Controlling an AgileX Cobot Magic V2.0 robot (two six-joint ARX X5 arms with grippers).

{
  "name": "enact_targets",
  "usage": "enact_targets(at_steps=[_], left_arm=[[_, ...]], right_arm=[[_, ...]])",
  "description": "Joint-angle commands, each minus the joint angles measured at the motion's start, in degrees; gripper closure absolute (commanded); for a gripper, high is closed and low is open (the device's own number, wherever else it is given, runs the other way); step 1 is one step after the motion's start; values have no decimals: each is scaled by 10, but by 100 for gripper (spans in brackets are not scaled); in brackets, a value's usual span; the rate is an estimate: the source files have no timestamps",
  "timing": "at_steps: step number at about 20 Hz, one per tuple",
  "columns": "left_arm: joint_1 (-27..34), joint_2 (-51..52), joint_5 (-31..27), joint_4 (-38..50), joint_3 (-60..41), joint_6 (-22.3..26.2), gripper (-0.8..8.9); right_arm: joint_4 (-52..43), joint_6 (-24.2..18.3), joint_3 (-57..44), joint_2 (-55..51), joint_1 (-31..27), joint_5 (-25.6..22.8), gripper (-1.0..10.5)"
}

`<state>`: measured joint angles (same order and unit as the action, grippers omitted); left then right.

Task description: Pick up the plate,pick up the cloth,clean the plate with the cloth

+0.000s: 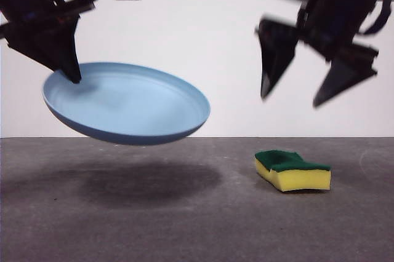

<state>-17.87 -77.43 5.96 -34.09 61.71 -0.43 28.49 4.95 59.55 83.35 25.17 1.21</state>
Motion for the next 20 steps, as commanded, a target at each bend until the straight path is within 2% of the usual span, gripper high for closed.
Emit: enact_targets(at_steps=[1, 7, 20], left_arm=[[-2, 11, 1, -13, -4, 5, 821], [-5, 12, 1, -33, -4, 5, 821], [-21, 12, 2, -33, -4, 2, 821]], right_arm=[[-3, -6, -1, 49, 1, -16, 479], [-33, -14, -1, 126, 0, -16, 479], [-66, -15, -1, 175, 0, -13, 514]])
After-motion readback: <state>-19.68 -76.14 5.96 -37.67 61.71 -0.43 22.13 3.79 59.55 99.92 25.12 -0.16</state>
